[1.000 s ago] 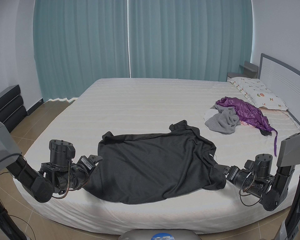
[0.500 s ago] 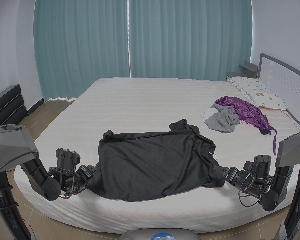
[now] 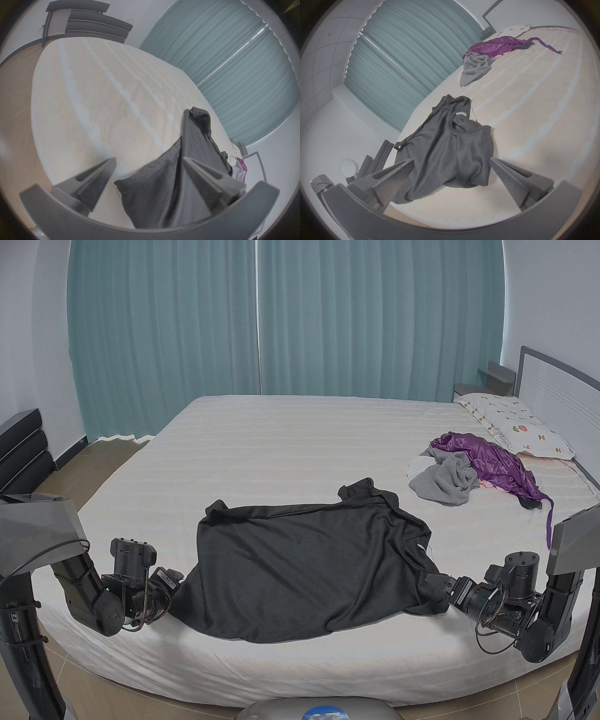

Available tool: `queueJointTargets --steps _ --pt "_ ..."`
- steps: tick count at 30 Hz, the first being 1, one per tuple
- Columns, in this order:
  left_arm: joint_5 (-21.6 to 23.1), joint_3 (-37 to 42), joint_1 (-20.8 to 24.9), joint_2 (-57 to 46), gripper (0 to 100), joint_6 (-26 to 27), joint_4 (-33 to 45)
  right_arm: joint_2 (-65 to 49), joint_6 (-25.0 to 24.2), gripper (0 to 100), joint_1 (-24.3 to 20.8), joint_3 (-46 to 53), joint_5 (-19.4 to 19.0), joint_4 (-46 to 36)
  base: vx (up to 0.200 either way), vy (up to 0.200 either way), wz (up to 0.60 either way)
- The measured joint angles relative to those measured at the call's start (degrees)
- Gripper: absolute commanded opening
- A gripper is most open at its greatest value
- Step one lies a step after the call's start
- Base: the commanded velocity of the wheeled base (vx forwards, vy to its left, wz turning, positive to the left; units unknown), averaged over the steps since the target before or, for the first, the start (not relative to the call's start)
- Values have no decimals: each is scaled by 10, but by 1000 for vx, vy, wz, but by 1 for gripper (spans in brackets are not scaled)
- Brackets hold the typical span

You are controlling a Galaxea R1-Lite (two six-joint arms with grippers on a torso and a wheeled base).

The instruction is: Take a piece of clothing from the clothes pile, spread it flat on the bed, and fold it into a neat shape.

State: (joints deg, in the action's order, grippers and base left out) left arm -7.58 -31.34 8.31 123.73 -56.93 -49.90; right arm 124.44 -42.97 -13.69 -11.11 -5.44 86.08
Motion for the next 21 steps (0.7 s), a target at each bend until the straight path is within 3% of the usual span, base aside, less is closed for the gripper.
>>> queueJointTargets --steps 9,16,21 --pt "-4 27 -2 4 0 6 1 5 0 100 2 -2 1 0 0 0 0" --pt "-45 81 -2 -20 0 64 0 6 1 100 8 -5 1 0 0 0 0" --pt "-56 121 -4 -52 0 71 -2 10 3 100 11 -11 1 0 0 0 0"
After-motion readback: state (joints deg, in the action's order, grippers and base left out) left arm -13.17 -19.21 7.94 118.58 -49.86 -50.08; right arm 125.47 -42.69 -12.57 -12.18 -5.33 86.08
